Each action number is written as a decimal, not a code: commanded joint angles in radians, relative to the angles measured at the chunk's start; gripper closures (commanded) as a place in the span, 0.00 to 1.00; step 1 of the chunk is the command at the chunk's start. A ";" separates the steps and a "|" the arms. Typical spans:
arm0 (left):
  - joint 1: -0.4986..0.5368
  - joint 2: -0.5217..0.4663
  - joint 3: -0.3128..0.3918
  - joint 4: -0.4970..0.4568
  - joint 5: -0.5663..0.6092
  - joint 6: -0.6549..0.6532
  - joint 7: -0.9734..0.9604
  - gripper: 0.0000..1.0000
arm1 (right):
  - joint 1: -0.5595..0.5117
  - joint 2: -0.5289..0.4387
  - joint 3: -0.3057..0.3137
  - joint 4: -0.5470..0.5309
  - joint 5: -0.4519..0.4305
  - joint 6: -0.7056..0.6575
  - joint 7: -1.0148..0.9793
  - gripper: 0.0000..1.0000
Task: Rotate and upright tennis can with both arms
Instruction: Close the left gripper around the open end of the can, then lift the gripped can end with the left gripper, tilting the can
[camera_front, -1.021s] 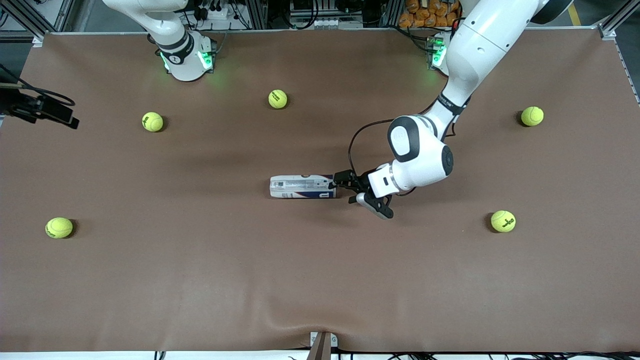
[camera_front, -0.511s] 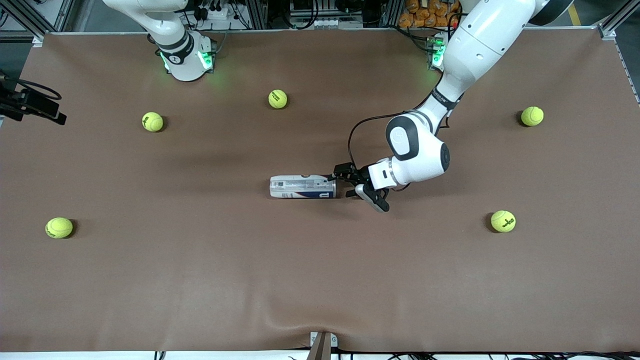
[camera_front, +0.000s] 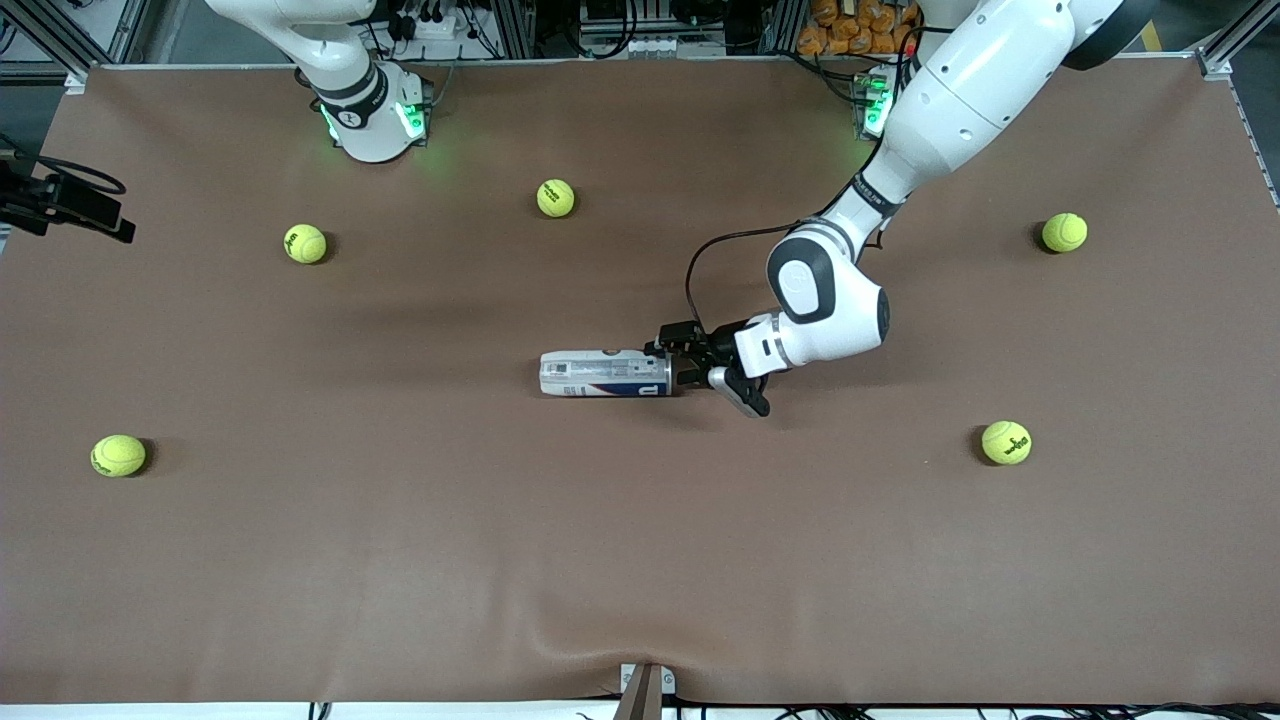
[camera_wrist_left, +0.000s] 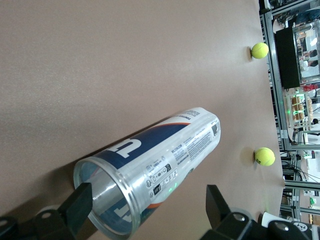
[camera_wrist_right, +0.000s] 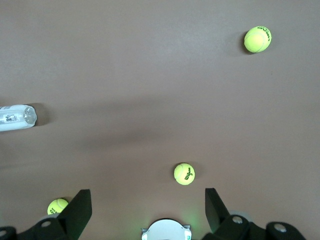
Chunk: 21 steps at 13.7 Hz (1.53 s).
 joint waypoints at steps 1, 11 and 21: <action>0.015 0.025 -0.020 0.015 -0.044 0.009 0.061 0.00 | -0.015 0.009 0.013 0.012 -0.022 -0.008 -0.016 0.00; 0.016 0.100 -0.042 0.065 -0.212 -0.066 0.236 0.00 | -0.018 0.008 0.013 0.007 -0.059 -0.035 -0.011 0.00; 0.076 0.138 -0.042 0.064 -0.232 -0.176 0.431 0.48 | 0.012 0.017 0.017 0.007 -0.042 0.018 -0.013 0.00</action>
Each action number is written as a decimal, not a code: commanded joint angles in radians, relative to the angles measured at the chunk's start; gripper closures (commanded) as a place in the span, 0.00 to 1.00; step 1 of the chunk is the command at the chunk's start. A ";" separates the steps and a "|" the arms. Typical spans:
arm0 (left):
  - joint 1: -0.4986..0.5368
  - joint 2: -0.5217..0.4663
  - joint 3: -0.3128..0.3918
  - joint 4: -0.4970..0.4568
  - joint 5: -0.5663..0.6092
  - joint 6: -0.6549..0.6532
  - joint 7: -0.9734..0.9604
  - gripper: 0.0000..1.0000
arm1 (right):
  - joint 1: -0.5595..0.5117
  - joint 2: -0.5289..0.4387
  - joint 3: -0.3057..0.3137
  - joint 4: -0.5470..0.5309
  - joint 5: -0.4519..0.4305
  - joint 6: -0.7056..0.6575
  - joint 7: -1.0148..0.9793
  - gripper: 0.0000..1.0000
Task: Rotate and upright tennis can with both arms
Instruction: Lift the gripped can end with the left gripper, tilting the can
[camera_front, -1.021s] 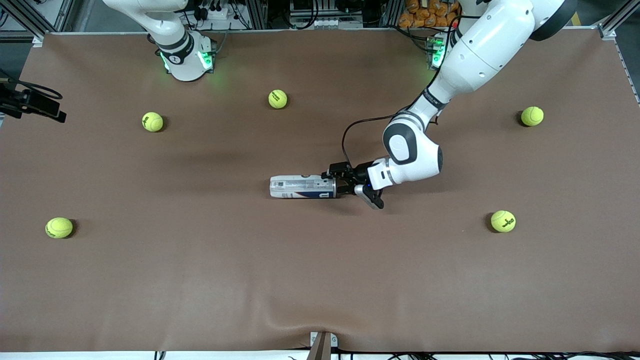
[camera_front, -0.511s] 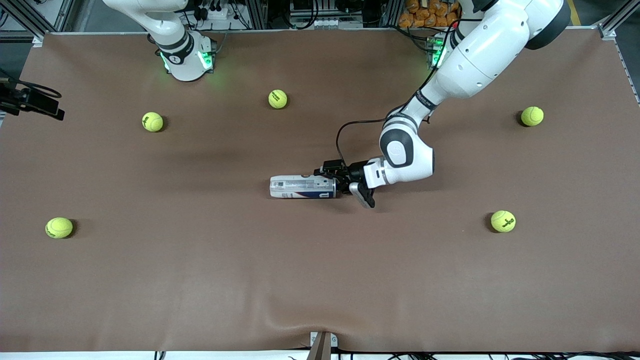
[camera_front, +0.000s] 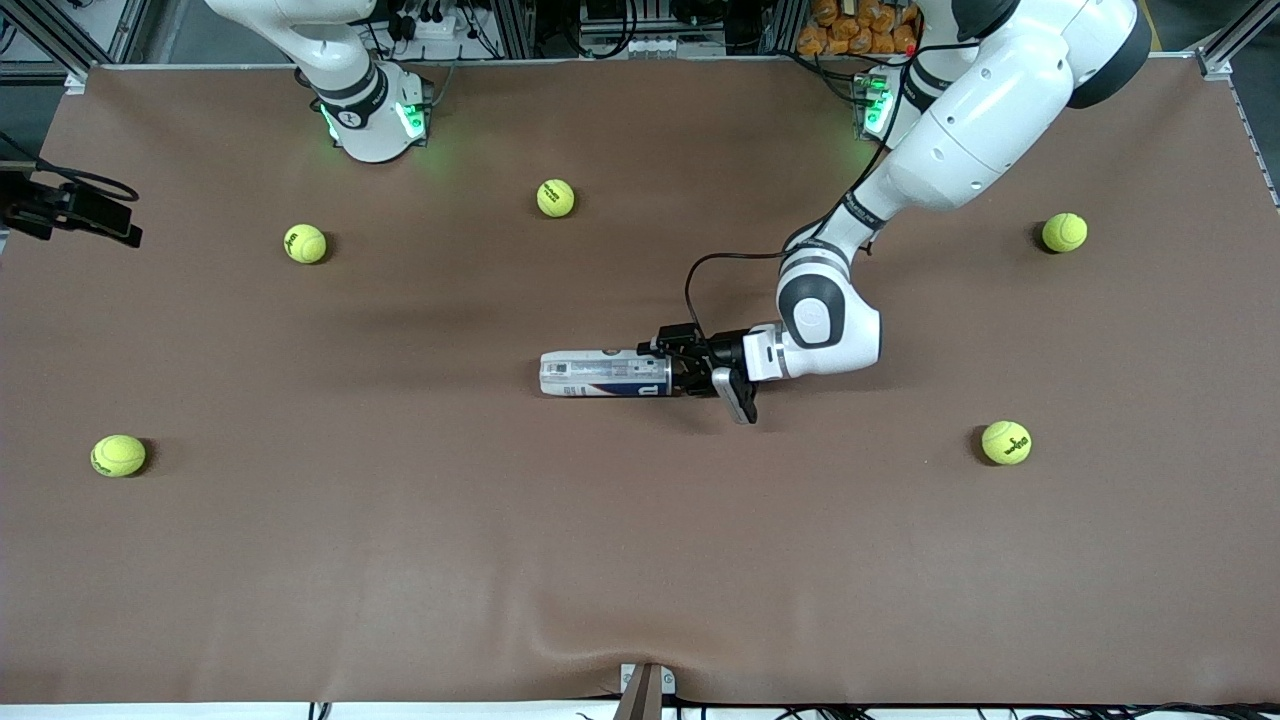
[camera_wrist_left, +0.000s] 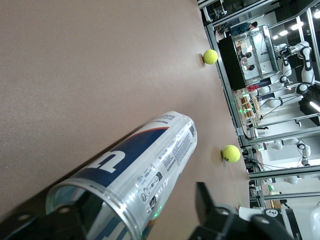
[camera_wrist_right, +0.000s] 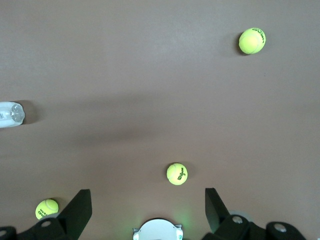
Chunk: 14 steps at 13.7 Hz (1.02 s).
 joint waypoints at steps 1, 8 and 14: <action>0.012 0.016 -0.012 0.011 -0.027 -0.015 0.056 0.64 | 0.001 0.003 -0.001 0.008 0.000 0.012 -0.013 0.00; 0.020 0.028 -0.012 0.013 -0.025 -0.023 0.064 1.00 | -0.002 0.003 -0.002 0.008 0.000 0.012 -0.011 0.00; 0.023 0.012 -0.022 0.011 -0.039 -0.021 0.040 1.00 | -0.001 0.001 -0.001 0.008 -0.002 0.012 -0.011 0.00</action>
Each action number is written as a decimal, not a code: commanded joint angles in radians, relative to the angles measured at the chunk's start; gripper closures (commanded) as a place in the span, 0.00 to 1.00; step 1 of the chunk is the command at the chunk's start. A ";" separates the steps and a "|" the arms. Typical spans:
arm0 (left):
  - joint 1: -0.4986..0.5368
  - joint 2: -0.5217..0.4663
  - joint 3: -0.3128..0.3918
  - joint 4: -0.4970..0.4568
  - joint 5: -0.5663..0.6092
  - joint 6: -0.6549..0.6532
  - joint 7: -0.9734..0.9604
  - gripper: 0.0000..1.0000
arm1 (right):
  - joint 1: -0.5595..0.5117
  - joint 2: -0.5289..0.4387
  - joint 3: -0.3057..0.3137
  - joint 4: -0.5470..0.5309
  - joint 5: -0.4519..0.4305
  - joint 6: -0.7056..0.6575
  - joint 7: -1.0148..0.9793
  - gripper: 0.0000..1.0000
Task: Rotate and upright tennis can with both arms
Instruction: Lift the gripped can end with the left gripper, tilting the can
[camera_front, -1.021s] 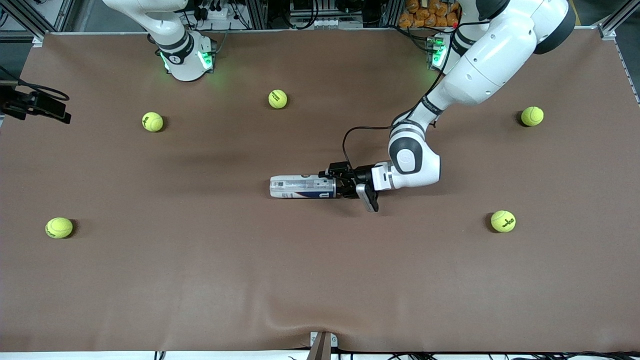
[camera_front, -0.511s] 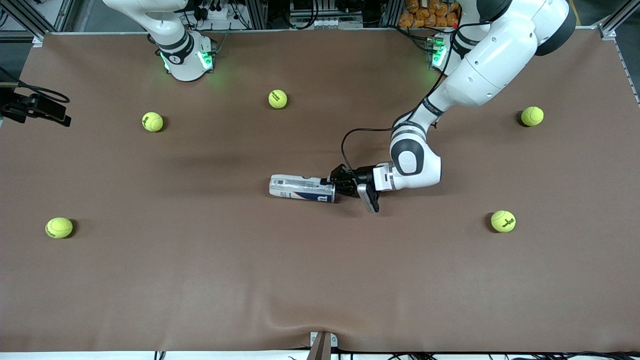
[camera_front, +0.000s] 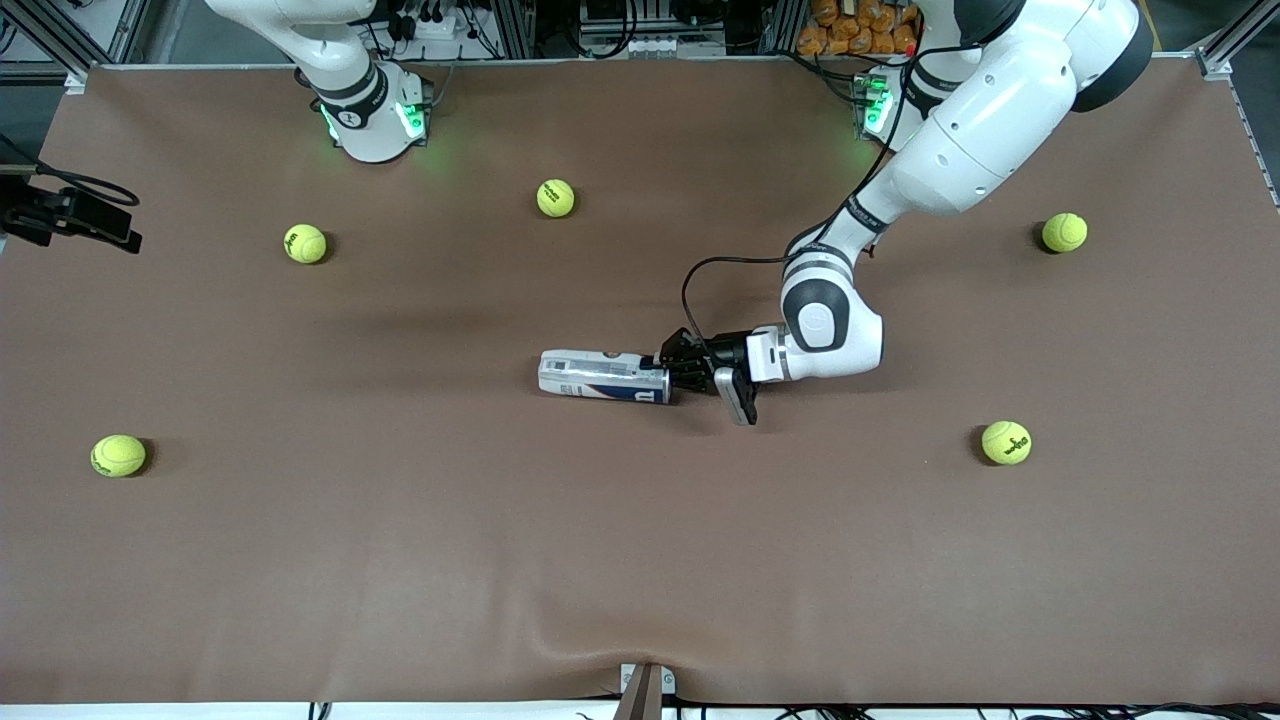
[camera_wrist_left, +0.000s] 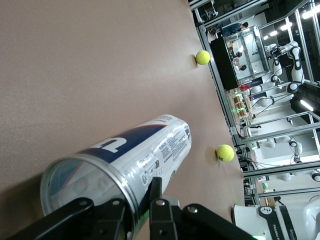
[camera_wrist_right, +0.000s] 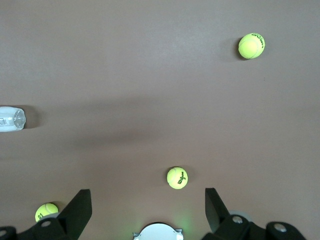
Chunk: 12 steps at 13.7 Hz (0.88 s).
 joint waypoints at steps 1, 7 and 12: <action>0.013 -0.004 -0.024 0.008 -0.032 0.011 -0.010 1.00 | -0.001 0.000 0.000 0.008 -0.002 -0.002 -0.011 0.00; 0.013 -0.112 -0.039 0.007 -0.031 0.040 -0.201 1.00 | -0.001 0.000 -0.002 0.011 -0.002 -0.003 -0.011 0.00; -0.005 -0.241 -0.036 -0.007 -0.006 0.095 -0.398 1.00 | -0.002 0.000 -0.002 0.012 -0.002 -0.003 -0.011 0.00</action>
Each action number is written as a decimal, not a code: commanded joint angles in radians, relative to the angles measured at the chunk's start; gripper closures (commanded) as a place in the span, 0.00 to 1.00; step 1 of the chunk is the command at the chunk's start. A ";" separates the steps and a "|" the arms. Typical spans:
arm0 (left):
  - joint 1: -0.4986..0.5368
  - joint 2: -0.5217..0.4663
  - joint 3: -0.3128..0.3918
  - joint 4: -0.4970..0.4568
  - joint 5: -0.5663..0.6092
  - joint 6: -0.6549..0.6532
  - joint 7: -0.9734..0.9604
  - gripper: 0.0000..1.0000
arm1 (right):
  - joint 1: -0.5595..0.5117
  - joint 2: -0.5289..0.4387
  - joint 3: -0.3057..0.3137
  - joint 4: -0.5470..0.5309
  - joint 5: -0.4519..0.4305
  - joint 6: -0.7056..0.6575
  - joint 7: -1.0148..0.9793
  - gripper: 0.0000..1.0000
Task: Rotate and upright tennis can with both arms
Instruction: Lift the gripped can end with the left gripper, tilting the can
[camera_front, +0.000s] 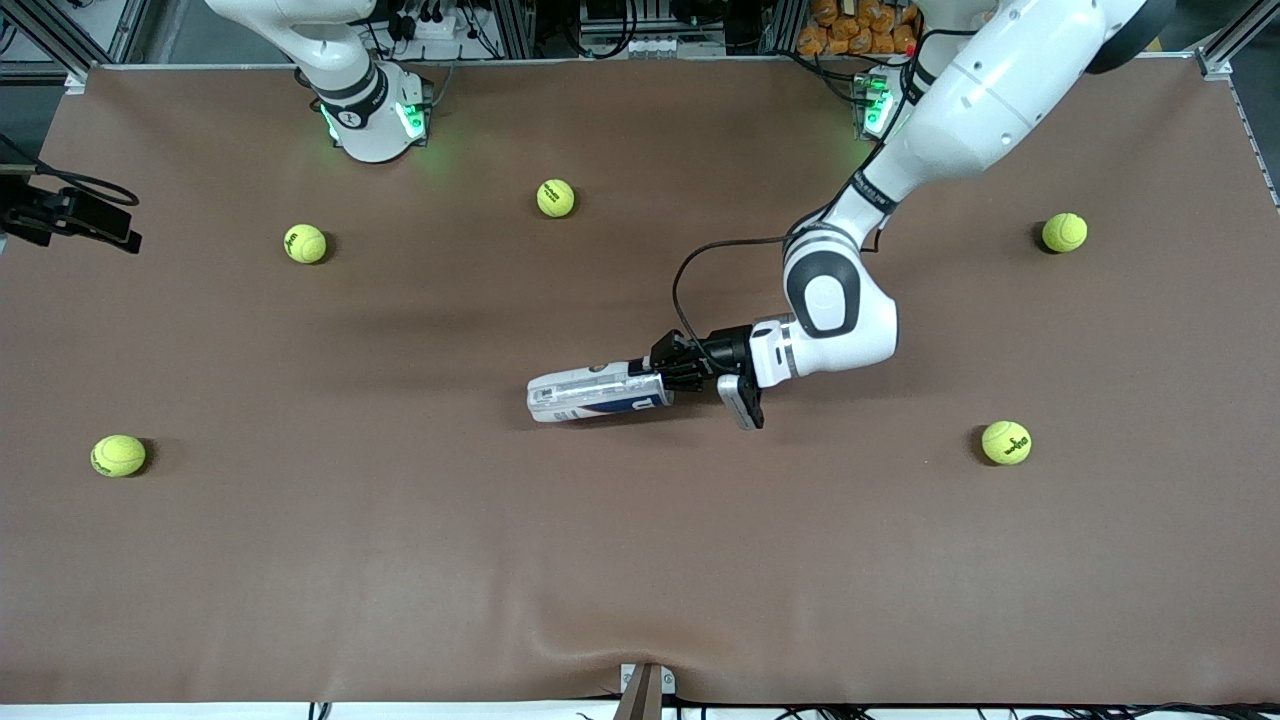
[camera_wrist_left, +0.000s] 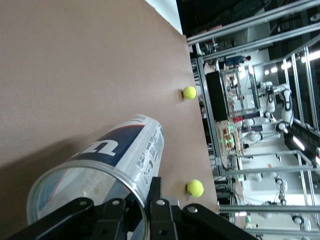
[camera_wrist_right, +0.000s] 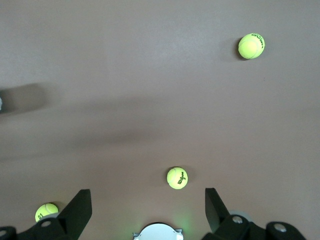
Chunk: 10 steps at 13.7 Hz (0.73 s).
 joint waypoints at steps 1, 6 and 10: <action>-0.016 -0.102 0.001 -0.039 0.013 0.056 -0.116 1.00 | -0.002 0.000 -0.002 0.011 -0.002 -0.003 -0.011 0.00; -0.061 -0.223 0.008 -0.072 0.336 0.128 -0.520 1.00 | -0.002 0.000 -0.002 0.010 -0.002 -0.003 -0.011 0.00; -0.056 -0.269 0.011 -0.072 0.746 0.061 -0.924 1.00 | -0.002 0.000 -0.002 0.010 -0.002 -0.005 -0.013 0.00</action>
